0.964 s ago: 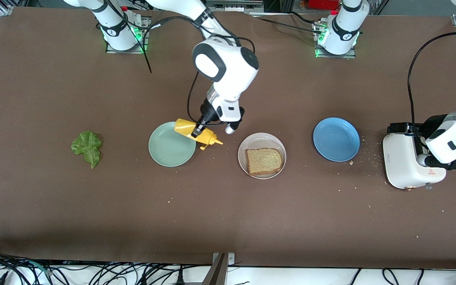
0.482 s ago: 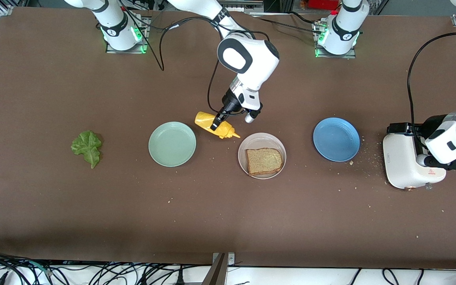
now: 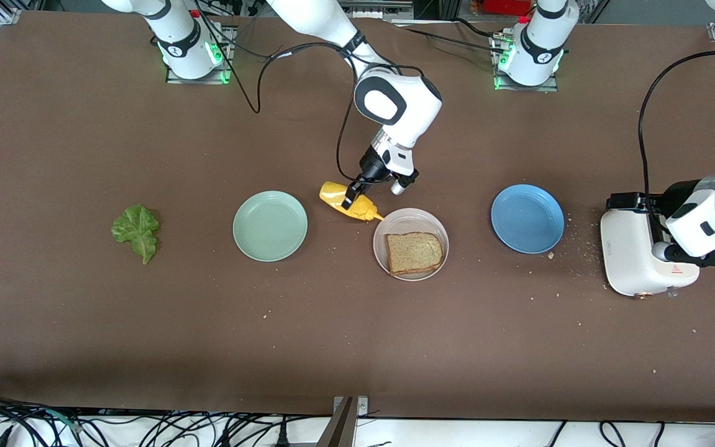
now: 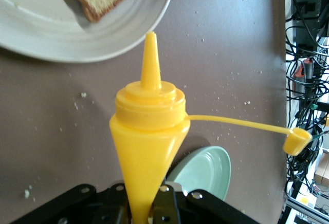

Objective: Make sandwich in beige plate with both arms

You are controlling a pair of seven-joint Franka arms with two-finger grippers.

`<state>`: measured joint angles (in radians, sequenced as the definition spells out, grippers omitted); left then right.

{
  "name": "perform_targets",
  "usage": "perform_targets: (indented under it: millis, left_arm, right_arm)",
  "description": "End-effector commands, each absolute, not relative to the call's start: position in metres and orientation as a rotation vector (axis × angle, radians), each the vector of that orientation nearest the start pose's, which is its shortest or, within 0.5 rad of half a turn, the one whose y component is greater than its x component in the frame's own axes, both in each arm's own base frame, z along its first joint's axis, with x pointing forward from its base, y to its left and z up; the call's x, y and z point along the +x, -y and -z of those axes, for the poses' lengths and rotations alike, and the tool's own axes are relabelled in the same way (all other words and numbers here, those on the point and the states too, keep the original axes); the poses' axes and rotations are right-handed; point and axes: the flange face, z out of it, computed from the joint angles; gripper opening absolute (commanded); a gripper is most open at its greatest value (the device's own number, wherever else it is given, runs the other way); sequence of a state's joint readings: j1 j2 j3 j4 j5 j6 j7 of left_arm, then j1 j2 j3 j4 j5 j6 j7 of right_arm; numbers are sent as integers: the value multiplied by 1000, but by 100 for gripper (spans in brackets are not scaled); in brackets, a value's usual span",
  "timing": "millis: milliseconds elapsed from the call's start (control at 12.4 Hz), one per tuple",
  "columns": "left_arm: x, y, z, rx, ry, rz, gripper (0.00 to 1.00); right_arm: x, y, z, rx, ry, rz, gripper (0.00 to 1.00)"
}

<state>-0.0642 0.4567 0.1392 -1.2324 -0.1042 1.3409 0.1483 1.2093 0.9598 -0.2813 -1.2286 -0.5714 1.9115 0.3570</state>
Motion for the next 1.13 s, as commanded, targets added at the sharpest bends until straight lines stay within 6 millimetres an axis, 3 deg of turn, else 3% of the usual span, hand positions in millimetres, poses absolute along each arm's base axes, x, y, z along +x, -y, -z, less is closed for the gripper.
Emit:
perform_targets:
  millis: [0, 161, 402, 723, 1045]
  left_arm:
    - [649, -17, -491, -3138, -147, -549, 100]
    - [649, -17, -489, -3137, -147, -554, 100]
    - [649, -16, -489, -3137, -149, -554, 100]
    - [649, -14, -489, -3136, -154, -554, 100]
    - [649, -14, -488, -3136, -154, -556, 100]
  right_arm:
    - [433, -610, -200, 2106, -1055, -393, 0]
    - [436, -608, -201, 2105, -1052, -392, 0]
    - [462, -592, -223, 2060, -1080, -367, 0]
    - [510, -558, -317, 2122, -1227, -275, 0]
    - [569, -484, -415, 2236, -1358, -228, 0]
